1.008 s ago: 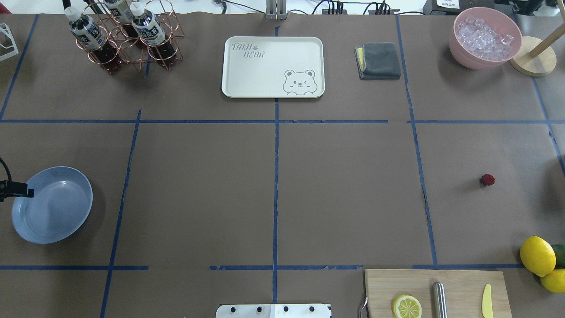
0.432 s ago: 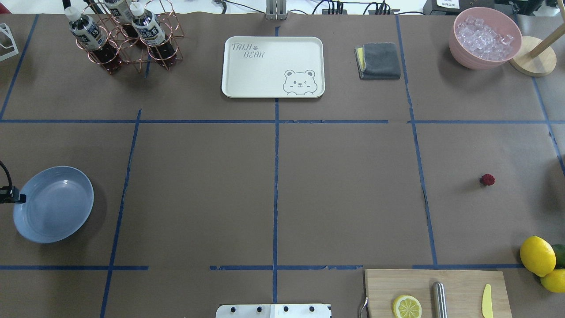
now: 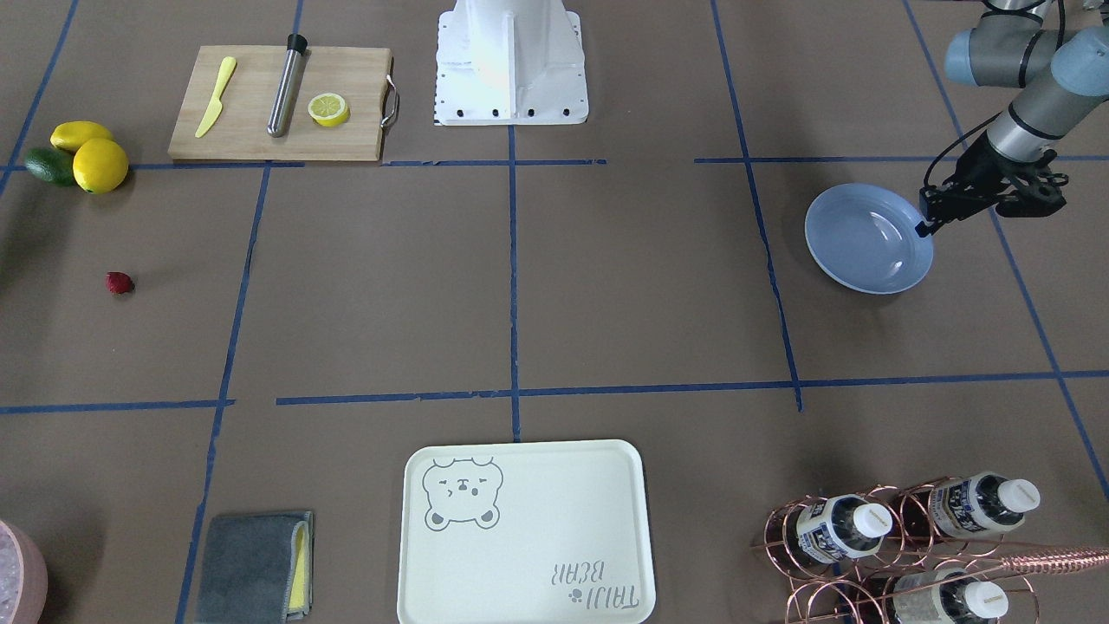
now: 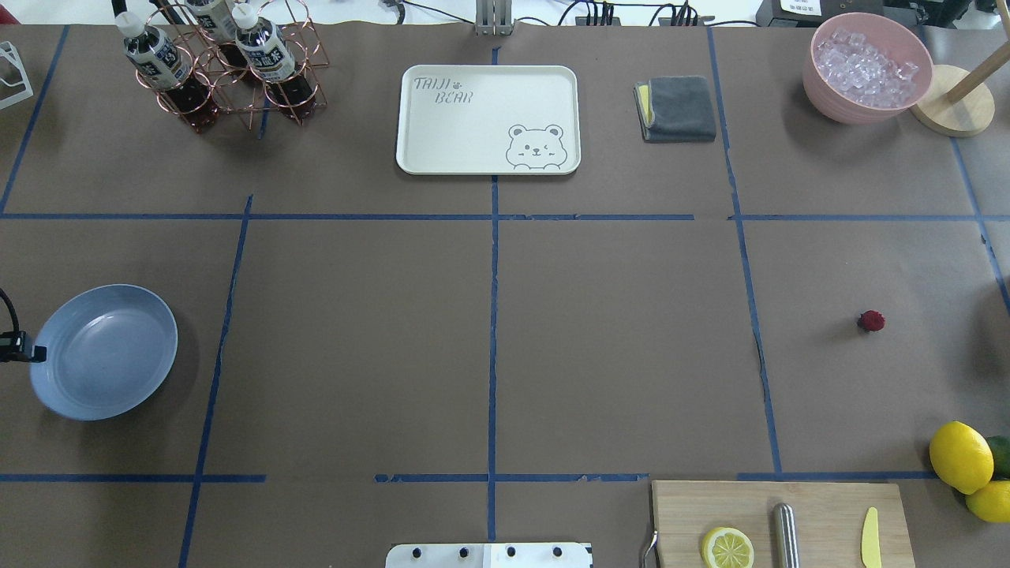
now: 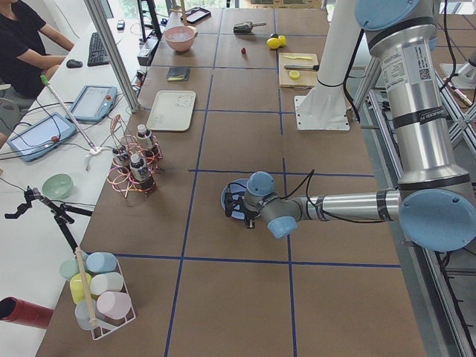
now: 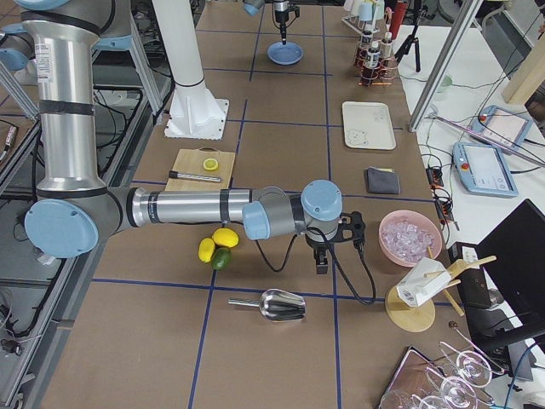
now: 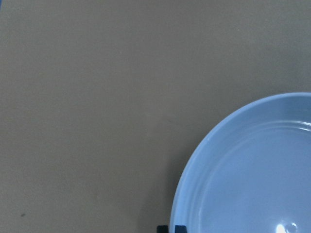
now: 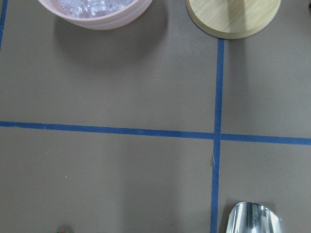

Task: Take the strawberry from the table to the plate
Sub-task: 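Grasp the rim of the light blue plate with the left gripper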

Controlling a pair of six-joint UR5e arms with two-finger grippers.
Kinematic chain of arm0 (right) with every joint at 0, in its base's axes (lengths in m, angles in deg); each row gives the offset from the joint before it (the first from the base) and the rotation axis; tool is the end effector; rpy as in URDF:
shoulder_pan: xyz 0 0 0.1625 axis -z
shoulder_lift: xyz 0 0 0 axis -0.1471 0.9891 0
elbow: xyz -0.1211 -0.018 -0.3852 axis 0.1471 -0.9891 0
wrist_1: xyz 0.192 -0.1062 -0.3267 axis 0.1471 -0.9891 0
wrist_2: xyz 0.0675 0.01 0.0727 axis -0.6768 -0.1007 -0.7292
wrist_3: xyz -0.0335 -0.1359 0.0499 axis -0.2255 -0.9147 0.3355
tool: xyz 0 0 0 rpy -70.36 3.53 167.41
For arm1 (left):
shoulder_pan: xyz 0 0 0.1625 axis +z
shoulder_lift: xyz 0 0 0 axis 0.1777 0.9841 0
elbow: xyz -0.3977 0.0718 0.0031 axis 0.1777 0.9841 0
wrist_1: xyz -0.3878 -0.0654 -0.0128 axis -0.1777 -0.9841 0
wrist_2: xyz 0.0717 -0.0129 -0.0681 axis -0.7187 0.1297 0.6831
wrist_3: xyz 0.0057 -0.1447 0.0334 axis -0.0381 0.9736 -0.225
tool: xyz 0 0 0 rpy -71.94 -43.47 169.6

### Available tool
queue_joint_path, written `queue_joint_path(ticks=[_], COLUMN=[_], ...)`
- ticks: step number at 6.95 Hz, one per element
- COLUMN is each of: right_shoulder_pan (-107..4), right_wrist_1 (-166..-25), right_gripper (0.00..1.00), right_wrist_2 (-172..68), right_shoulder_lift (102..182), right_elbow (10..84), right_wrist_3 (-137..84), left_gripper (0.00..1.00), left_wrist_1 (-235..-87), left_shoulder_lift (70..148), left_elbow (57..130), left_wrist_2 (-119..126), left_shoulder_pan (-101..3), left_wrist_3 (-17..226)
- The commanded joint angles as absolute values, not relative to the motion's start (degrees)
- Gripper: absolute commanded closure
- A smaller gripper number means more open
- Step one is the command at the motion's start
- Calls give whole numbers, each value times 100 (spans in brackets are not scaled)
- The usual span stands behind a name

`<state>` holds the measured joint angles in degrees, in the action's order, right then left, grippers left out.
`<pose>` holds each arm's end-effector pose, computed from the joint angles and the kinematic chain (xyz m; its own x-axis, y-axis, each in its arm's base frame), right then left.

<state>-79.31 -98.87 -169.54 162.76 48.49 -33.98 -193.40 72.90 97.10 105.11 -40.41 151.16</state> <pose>0.0003 -0.4865 0.6110 0.6309 -0.0513 0.7741 -0.0620 0.9913 0.1162 0.2167 -0.3465 0.6400 0.5732 -0.0694 -0.8165 0.1414 0.9898 0.0151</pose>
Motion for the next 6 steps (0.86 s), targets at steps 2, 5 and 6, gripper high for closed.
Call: queue_joint_path(ticks=[2,5,6], right_shoulder_pan=[-7751,-6953,-6515], right_wrist_1=[-9890,-9872,-9872], right_gripper=[0,0,0], right_wrist_2=[-16911,-16728,-16361], right_shoulder_lift=[16263,16096,16114], right_elbow=[4938,5481,5762], right_wrist_3=[-3389,-1953,-1321], left_gripper=[100,100,100], left_wrist_1=[-19216,-18224,-18135], left_shoulder_lift=[7451,8821,9128], left_elbow=[10163,10523,10603], left_wrist_2=[11459,11198,10621], left_shoulder_pan=[-4828,-4927,-4753], left_wrist_3=[15122,15697,16137])
